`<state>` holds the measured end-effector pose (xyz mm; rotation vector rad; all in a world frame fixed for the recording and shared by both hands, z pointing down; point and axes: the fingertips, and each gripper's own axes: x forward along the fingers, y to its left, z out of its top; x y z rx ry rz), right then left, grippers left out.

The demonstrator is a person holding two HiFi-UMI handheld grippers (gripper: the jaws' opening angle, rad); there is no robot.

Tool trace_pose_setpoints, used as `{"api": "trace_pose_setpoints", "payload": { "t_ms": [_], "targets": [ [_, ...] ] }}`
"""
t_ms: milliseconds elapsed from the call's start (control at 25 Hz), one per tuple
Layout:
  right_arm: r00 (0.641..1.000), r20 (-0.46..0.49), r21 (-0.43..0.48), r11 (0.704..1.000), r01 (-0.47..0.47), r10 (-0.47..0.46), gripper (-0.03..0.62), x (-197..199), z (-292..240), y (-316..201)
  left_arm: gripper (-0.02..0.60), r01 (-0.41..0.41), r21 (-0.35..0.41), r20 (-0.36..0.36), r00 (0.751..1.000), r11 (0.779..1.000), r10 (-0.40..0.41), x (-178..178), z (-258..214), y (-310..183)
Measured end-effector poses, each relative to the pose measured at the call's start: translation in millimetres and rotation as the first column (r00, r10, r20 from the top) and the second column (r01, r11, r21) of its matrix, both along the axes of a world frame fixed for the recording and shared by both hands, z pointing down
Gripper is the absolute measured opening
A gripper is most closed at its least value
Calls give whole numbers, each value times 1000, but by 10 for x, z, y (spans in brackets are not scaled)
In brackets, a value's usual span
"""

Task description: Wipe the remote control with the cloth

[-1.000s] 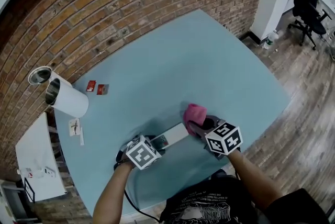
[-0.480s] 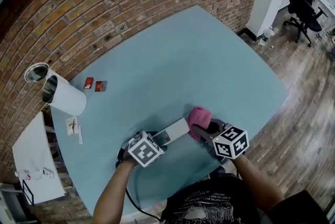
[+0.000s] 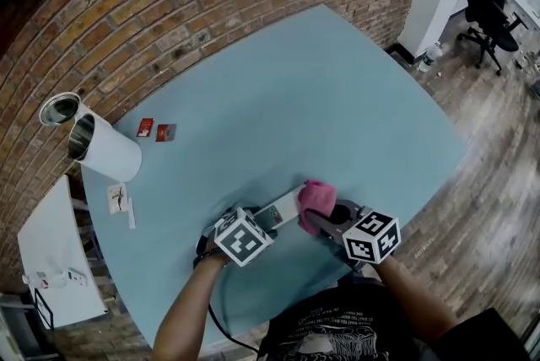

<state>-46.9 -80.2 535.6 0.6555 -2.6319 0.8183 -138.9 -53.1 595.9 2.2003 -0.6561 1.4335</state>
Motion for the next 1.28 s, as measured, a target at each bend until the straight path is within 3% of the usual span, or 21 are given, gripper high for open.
{"api": "trace_pose_setpoints", "payload": {
  "t_ms": [800, 920, 1080, 1280],
  "targets": [
    [986, 21, -21, 986, 168, -167, 65, -670, -89, 376, 287, 0, 5, -24, 1000, 1000, 0, 24, 3, 21],
    [984, 20, 45, 983, 178, -179, 66, -753, -357, 106, 287, -4, 6, -28, 1000, 1000, 4, 15, 2, 7],
    [966, -72, 158, 953, 257, -249, 66, -966, -485, -241, 287, -9, -6, -16, 1000, 1000, 9, 25, 10, 16],
    [946, -112, 188, 928, 320, -303, 66, -1247, -439, -452, 287, -13, -16, -3, 1000, 1000, 13, 31, 14, 12]
  ]
}}
